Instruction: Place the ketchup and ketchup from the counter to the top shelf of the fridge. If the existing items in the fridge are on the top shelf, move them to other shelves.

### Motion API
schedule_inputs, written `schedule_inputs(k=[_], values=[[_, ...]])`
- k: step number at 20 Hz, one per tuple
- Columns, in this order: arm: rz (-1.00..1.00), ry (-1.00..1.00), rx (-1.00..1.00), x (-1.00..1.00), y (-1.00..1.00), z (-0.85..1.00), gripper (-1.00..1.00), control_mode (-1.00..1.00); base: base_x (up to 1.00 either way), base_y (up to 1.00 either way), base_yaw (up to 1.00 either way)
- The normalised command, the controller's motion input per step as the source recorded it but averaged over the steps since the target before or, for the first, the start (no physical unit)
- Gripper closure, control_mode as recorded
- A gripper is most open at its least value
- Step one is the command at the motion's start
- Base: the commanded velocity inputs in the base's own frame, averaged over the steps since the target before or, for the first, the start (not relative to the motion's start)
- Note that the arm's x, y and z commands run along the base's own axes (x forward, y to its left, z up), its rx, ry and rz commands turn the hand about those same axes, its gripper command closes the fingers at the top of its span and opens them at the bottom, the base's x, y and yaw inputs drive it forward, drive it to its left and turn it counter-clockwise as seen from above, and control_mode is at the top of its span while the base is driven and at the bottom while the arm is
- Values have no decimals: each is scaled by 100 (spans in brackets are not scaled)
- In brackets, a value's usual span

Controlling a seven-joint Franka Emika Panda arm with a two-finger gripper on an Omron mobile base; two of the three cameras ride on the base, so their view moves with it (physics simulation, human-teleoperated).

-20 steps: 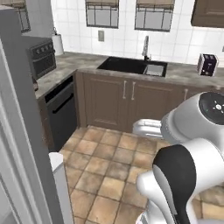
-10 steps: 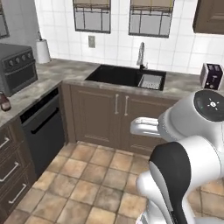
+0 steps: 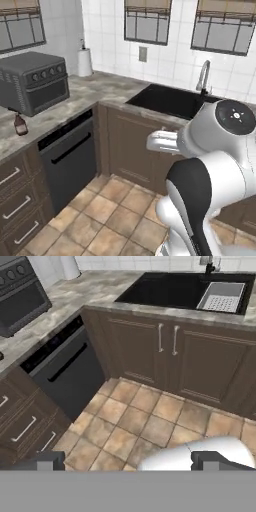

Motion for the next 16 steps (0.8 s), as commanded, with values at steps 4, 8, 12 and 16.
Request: schedule_inputs(k=[4,8,12,16], values=[[0,0,0,0,0,0,-100,100,88,0,78],[0,0,0,0,0,0,-100,100,100,-13,71],[0,0,0,0,0,0,-100,100,99,-31,44],[0,0,0,0,0,0,-100,100,74,-32,24]])
